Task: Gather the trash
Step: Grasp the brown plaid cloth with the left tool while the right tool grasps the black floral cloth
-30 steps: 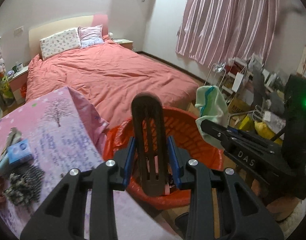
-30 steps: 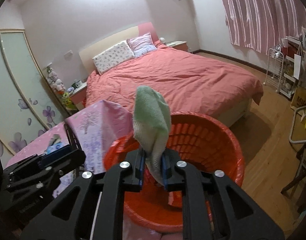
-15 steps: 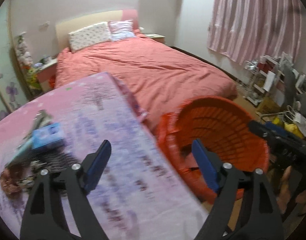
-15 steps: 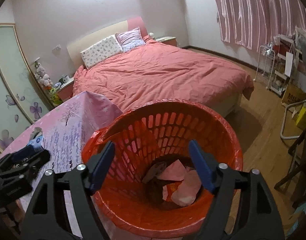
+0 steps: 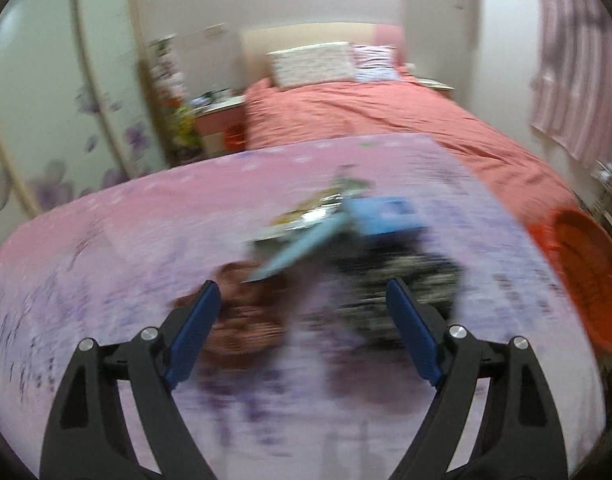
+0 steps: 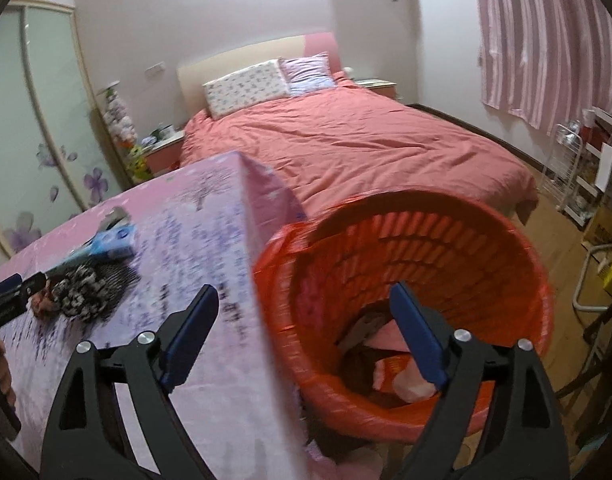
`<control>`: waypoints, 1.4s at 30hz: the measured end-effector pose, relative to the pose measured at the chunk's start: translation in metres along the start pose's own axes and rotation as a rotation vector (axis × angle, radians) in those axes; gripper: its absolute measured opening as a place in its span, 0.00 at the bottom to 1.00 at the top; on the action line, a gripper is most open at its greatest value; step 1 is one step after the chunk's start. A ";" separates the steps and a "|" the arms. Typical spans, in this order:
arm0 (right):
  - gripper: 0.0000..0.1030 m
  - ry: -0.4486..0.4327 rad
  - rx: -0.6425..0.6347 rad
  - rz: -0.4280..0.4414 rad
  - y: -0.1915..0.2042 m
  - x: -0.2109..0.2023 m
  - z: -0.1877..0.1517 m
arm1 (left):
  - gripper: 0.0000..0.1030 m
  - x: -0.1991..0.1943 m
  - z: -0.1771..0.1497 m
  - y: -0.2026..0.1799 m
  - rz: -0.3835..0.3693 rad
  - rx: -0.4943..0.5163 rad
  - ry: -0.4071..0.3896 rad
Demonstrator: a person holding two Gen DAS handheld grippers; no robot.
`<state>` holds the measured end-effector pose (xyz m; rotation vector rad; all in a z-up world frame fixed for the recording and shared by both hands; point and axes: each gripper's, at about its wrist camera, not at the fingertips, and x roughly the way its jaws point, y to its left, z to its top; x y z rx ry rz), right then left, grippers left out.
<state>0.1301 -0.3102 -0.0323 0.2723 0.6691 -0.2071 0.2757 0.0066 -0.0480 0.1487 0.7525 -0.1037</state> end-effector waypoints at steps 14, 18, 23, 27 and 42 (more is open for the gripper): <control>0.85 0.073 -0.031 0.064 0.049 0.007 -0.015 | 0.63 0.065 -0.006 0.052 0.073 -0.055 0.144; 0.85 0.085 -0.056 0.088 0.066 0.008 -0.019 | 0.46 0.064 -0.011 0.070 0.102 -0.086 0.161; 0.85 0.102 -0.098 0.132 0.094 0.010 -0.026 | 0.48 0.057 -0.025 0.109 0.194 -0.115 0.166; 0.84 0.124 -0.126 0.195 0.130 0.017 -0.030 | 0.50 0.056 -0.030 0.123 0.175 -0.154 0.157; 0.50 0.187 -0.257 0.206 0.235 0.072 -0.024 | 0.59 0.058 -0.034 0.139 0.130 -0.228 0.169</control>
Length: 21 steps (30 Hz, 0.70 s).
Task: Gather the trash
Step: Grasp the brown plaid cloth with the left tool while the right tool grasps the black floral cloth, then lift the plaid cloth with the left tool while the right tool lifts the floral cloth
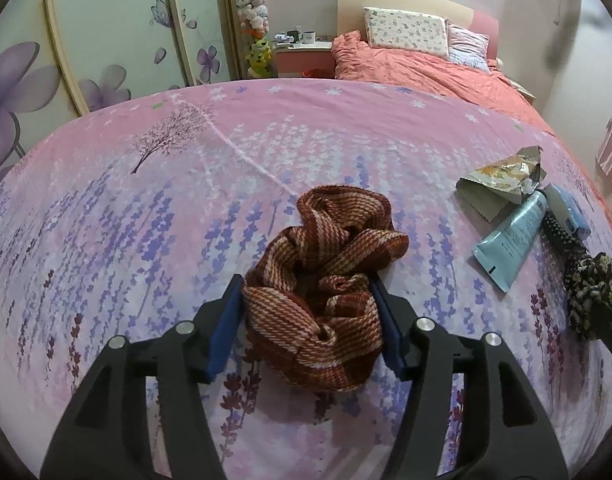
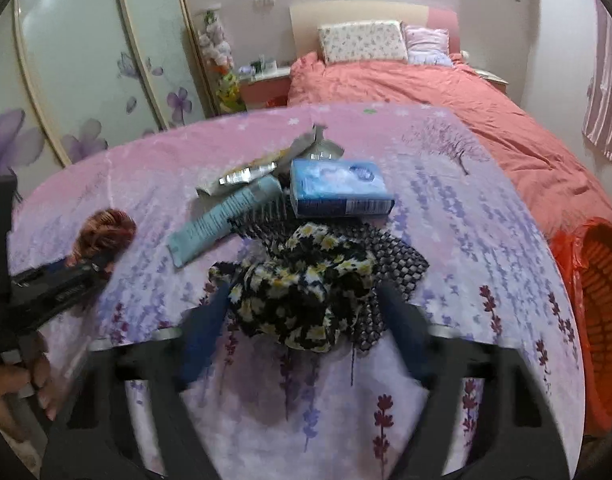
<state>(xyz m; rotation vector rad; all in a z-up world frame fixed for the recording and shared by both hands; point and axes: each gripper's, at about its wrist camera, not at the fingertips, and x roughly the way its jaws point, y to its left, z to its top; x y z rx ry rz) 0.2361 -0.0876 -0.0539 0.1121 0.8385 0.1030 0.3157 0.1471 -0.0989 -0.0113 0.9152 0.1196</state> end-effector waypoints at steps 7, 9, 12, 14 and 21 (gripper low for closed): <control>0.20 0.005 0.019 0.007 -0.022 -0.025 -0.023 | 0.59 0.000 -0.001 -0.001 -0.005 -0.005 0.000; 0.20 -0.014 0.022 -0.037 -0.035 -0.036 -0.028 | 0.59 0.000 -0.001 -0.002 -0.006 -0.005 0.000; 0.20 -0.015 0.029 -0.137 -0.055 -0.041 -0.033 | 0.59 0.000 -0.001 -0.002 -0.005 -0.005 0.000; 0.20 0.003 0.050 -0.166 -0.068 -0.038 -0.036 | 0.59 0.000 -0.001 -0.002 -0.005 -0.005 0.000; 0.20 0.030 0.080 -0.163 -0.073 -0.029 -0.036 | 0.55 0.000 0.000 0.002 -0.022 -0.005 -0.003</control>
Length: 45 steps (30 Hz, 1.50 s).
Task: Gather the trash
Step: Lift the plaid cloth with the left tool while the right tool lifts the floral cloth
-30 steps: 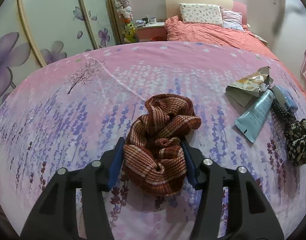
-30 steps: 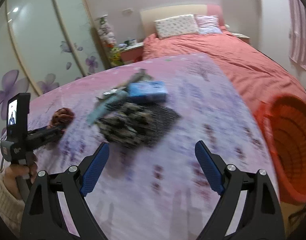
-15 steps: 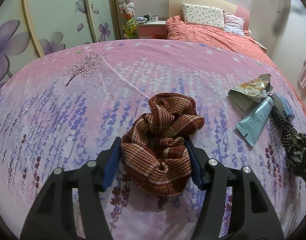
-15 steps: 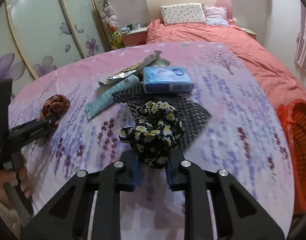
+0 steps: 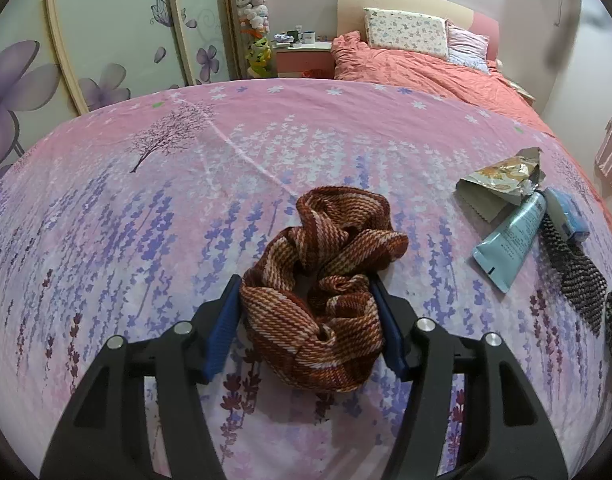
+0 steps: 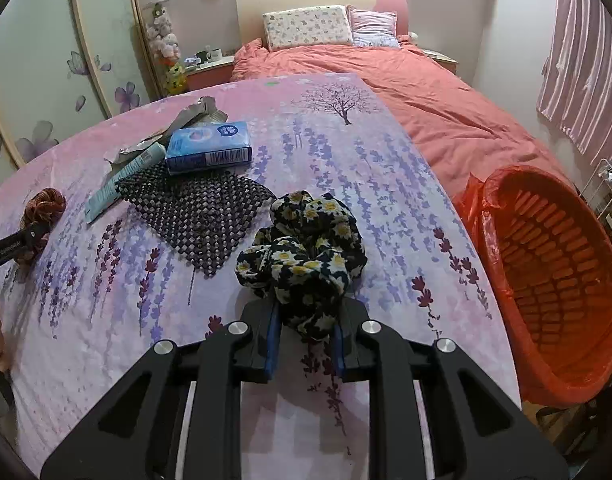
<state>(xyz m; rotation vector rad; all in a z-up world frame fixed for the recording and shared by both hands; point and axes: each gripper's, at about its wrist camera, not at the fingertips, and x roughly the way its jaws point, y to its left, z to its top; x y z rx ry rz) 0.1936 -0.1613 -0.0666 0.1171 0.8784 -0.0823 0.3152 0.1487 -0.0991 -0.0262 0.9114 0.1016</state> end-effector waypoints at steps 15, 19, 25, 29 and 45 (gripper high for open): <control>0.21 0.002 0.021 0.028 -0.009 0.001 -0.001 | 0.47 -0.018 -0.025 -0.020 -0.067 0.092 -0.007; 0.21 0.002 0.025 0.033 -0.009 0.000 -0.001 | 0.49 -0.017 -0.024 -0.018 -0.067 0.077 -0.005; 0.21 0.002 0.028 0.037 -0.010 0.000 -0.002 | 0.50 -0.017 -0.024 -0.020 -0.061 0.076 -0.005; 0.21 0.002 0.029 0.037 -0.010 0.000 -0.002 | 0.50 -0.017 -0.024 -0.020 -0.061 0.077 -0.005; 0.22 0.002 0.033 0.043 -0.013 0.000 -0.002 | 0.51 -0.017 -0.024 -0.020 -0.062 0.077 -0.004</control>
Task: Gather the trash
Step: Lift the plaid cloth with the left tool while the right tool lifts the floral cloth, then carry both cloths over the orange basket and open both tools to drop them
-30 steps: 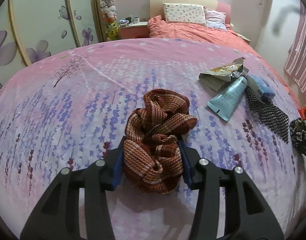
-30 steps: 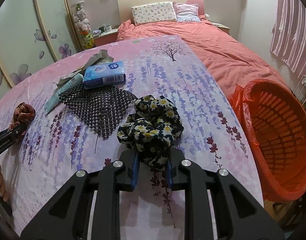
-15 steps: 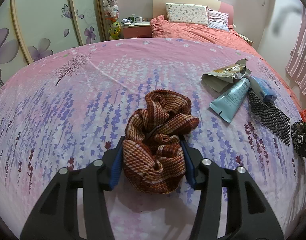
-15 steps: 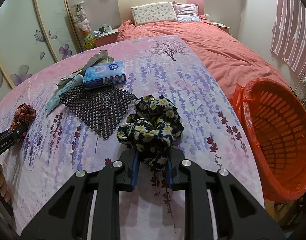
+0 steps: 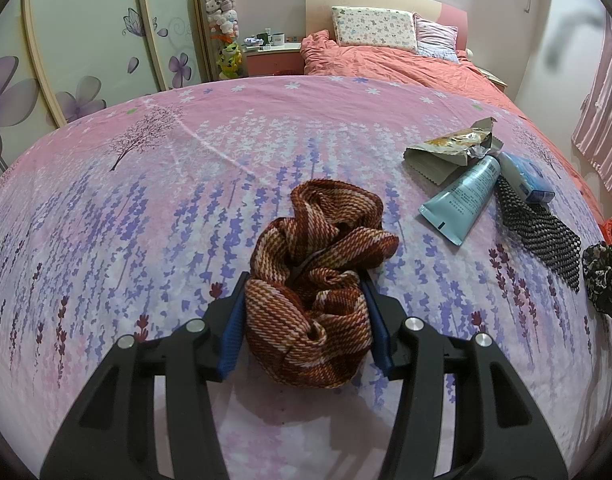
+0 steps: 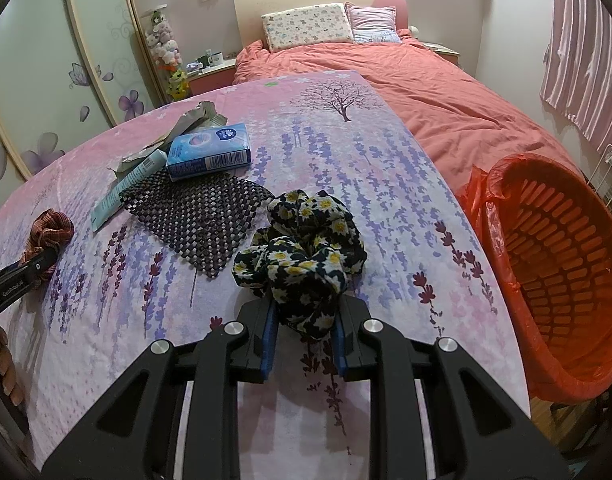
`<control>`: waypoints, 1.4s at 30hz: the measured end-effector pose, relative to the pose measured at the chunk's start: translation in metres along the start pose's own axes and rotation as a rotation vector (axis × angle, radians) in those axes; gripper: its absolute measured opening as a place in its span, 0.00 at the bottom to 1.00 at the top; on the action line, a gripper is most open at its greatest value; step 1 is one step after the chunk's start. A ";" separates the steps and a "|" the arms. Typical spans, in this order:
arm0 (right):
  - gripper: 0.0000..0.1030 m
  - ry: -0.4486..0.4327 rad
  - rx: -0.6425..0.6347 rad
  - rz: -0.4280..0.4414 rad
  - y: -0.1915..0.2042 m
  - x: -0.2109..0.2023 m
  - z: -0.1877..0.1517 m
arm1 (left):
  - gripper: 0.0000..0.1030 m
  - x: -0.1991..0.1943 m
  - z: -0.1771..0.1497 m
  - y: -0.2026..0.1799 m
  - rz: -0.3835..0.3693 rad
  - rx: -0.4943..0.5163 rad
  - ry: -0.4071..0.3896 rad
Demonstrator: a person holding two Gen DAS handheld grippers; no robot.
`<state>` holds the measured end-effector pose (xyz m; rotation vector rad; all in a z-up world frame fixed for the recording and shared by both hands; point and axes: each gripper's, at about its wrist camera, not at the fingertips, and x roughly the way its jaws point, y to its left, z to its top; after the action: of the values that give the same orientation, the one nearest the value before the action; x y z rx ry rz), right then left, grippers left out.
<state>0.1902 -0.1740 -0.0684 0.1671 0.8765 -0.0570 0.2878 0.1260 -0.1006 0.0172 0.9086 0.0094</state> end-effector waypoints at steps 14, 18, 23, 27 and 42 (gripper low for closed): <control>0.16 -0.016 -0.005 0.024 -0.008 -0.010 -0.005 | 0.34 -0.007 -0.005 0.004 -0.040 -0.030 -0.009; 0.15 -0.039 -0.006 0.037 -0.013 -0.027 -0.008 | 0.32 -0.018 -0.010 0.002 -0.065 -0.048 -0.007; 0.15 -0.094 0.031 0.074 -0.027 -0.058 -0.002 | 0.32 -0.051 -0.008 -0.018 -0.105 -0.017 -0.067; 0.15 -0.136 0.052 0.082 -0.037 -0.078 0.006 | 0.33 -0.081 -0.003 -0.045 -0.157 0.024 -0.117; 0.15 -0.271 0.132 0.052 -0.100 -0.133 0.014 | 0.33 -0.150 0.006 -0.170 -0.383 0.178 -0.209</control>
<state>0.1044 -0.2774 0.0301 0.2986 0.5981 -0.0872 0.2004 -0.0465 0.0177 0.0097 0.6899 -0.4226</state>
